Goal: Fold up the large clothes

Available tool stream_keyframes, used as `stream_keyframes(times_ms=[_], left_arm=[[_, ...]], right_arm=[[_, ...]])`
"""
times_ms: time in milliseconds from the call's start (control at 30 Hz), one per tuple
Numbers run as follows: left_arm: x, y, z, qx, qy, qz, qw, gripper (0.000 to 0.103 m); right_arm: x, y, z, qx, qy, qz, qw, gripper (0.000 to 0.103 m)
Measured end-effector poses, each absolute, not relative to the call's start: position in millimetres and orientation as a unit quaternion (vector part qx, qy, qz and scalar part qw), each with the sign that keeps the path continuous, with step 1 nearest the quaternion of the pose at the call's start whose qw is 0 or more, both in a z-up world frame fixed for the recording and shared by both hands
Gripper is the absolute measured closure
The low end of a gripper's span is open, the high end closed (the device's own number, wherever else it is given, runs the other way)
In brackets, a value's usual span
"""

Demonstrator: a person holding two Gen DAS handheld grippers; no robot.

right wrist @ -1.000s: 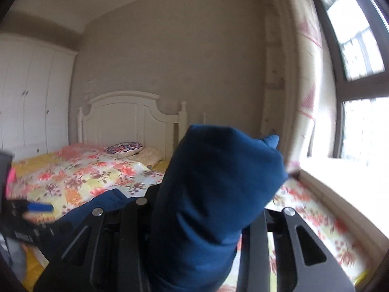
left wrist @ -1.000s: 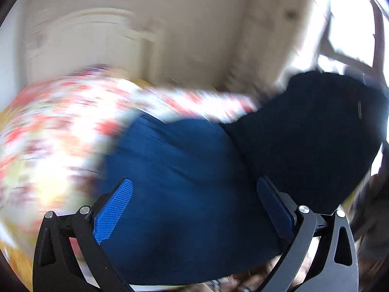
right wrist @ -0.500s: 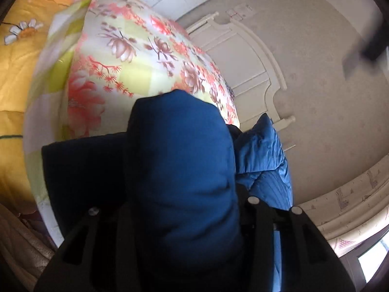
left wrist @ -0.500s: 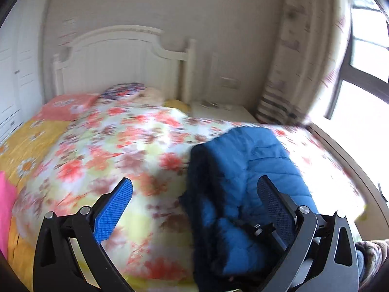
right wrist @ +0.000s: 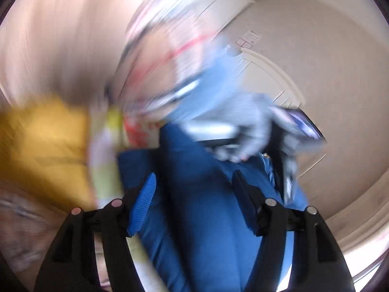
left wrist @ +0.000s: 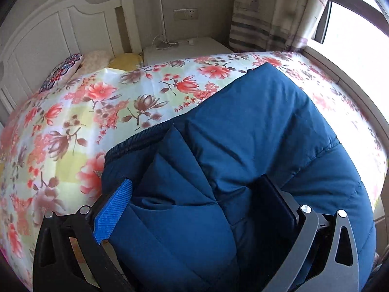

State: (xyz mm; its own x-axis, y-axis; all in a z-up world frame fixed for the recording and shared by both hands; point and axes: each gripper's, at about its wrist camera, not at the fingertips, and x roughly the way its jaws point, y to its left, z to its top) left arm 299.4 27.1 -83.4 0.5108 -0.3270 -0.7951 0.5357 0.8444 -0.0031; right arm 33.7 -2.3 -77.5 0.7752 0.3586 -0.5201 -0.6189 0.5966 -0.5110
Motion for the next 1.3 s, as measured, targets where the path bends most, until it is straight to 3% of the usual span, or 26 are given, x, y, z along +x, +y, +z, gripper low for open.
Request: stream_keyframes(times_ms=[133, 267, 433, 733, 900, 1033, 1167, 1300], left_arm=[[295, 43, -91, 0.091, 0.403, -0.243, 0.877, 0.004], [288, 44, -89, 0.091, 0.378, -0.219, 0.895, 0.004], [282, 54, -91, 0.080, 0.359, -0.198, 0.909, 0.004], [279, 62, -93, 0.060, 0.354, -0.168, 0.918, 0.004], [274, 36, -64, 0.188, 0.383, -0.072, 0.902, 0.004], [263, 32, -36, 0.168, 0.362, -0.052, 0.915, 0.004], [267, 38, -93, 0.162, 0.384, -0.009, 0.909, 0.004], [258, 56, -94, 0.130, 0.365, 0.018, 0.922, 0.004]], right_arm=[[62, -86, -41, -0.189, 0.220, 0.258, 0.921, 0.040], [90, -109, -47, -0.110, 0.254, 0.238, 0.931, 0.039], [94, -55, -96, -0.229, 0.262, 0.215, 0.913, 0.036], [98, -68, -112, -0.219, 0.268, 0.239, 0.907, 0.036], [97, -69, -107, -0.210, 0.274, 0.248, 0.905, 0.036], [96, -64, -107, -0.217, 0.273, 0.254, 0.902, 0.036], [90, -71, -100, -0.198, 0.271, 0.285, 0.898, 0.036], [97, -107, -74, -0.171, 0.275, 0.317, 0.891, 0.044]])
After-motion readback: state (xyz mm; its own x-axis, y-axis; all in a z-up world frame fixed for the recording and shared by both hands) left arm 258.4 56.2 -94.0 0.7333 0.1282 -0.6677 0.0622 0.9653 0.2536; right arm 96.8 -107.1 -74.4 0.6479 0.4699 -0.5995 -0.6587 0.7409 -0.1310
